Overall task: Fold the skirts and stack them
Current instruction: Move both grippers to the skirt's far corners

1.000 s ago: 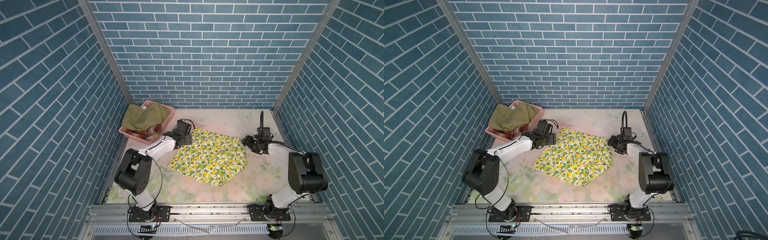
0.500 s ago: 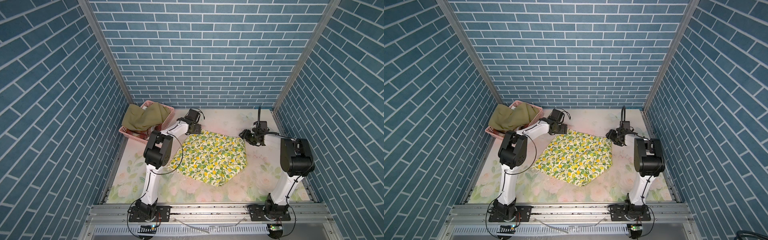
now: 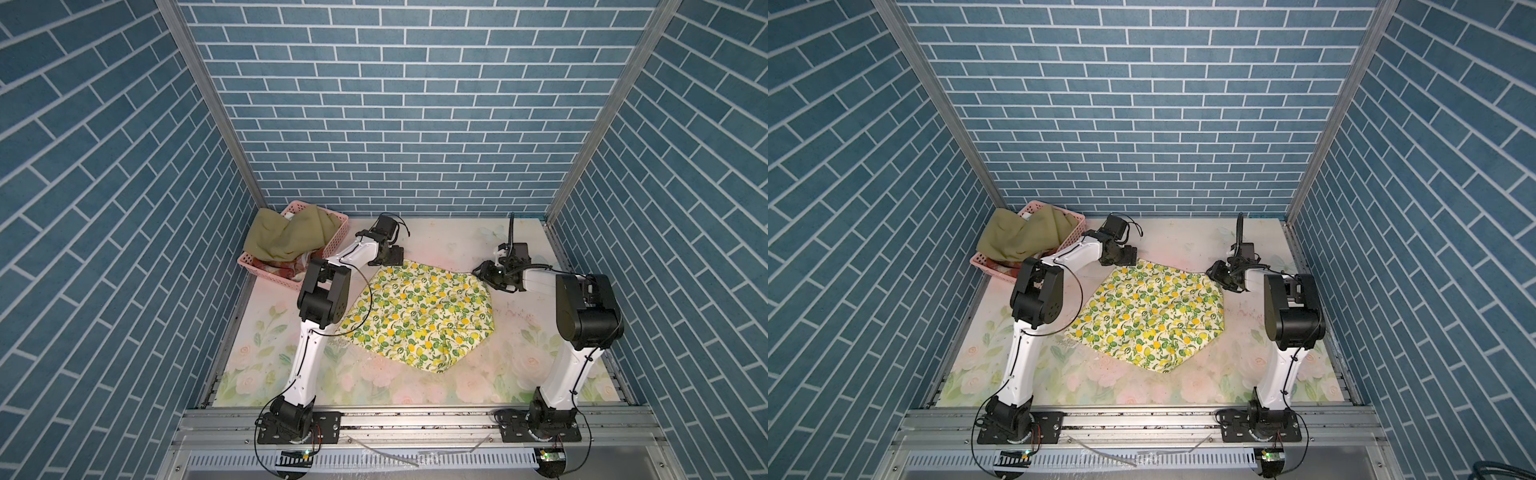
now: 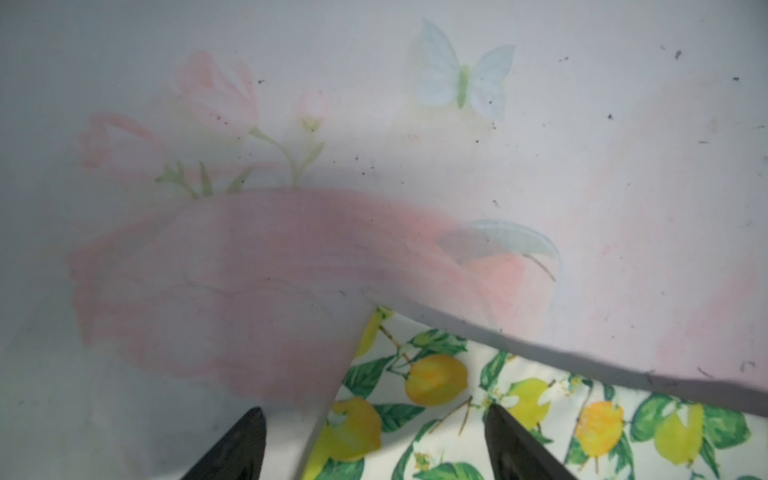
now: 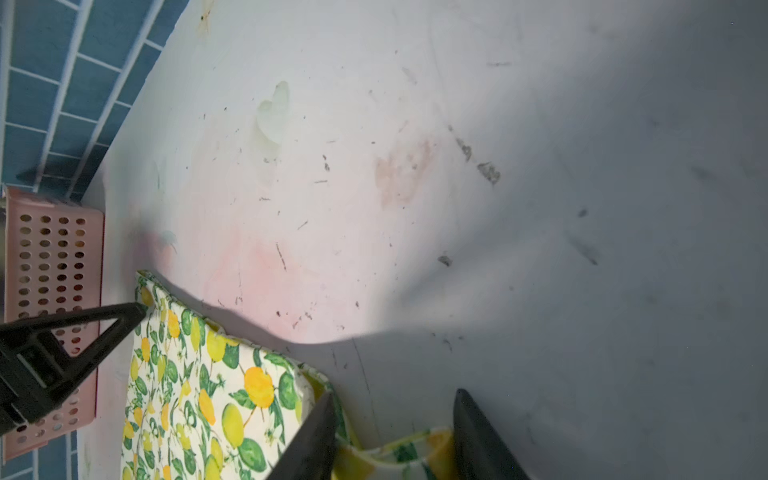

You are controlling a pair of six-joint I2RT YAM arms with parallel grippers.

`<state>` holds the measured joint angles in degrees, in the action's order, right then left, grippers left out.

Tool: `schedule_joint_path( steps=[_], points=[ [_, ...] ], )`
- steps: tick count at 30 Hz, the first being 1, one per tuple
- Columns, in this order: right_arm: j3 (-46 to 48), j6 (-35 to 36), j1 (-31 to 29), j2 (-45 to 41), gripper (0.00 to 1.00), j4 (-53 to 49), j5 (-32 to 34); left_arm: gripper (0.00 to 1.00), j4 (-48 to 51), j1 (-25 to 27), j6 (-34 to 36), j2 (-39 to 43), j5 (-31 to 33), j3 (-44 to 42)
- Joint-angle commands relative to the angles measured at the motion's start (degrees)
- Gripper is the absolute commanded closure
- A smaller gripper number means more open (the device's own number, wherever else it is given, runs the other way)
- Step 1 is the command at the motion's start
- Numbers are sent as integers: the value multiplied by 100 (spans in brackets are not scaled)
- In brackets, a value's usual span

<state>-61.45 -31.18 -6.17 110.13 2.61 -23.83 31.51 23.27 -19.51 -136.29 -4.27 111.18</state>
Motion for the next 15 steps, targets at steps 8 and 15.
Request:
schedule_joint_path(
  steps=[8,15],
  points=[
    [-16,133,-87,-45,93,45,7,60,159,-83,-89,-456,-509,267],
    [-96,309,-89,-284,100,81,183,100,-50,-176,-132,-503,-636,398]
  ],
)
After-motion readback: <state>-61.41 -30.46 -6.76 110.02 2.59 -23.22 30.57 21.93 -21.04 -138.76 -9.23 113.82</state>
